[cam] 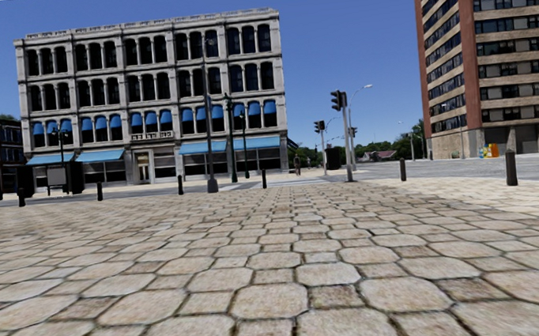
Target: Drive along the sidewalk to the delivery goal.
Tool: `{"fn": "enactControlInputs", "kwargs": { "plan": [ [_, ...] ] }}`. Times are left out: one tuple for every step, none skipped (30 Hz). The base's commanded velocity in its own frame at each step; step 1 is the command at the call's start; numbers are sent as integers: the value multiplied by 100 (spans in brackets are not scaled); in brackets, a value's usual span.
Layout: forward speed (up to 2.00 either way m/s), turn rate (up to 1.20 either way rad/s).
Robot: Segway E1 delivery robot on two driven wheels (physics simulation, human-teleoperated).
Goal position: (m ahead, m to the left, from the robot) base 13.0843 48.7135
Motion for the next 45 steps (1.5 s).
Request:
{"fn": "enactControlInputs", "kwargs": {
  "plan": [
    [199,42],
    [199,45],
    [199,46],
    [199,46],
    [199,46],
    [199,46],
    [199,46],
    [199,46],
    [199,46],
    [199,46],
    [199,46],
    [199,46],
    [199,46],
    [199,46],
    [199,46],
    [199,46],
    [199,46],
    [199,46],
    [199,46],
    [199,46],
    [199,46],
    [199,46],
    [199,46],
    [199,46],
    [199,46],
    [199,46],
    [199,46],
    [199,46],
    [199,46],
    [199,46],
    [199,46],
    [199,46],
    [199,46],
    [199,46],
    [199,46],
    [199,46],
    [199,46],
    [199,46],
    [199,46],
    [199,46],
    [199,46],
    [199,46],
    [199,46],
    [199,40],
    [199,0]
  ]
}}
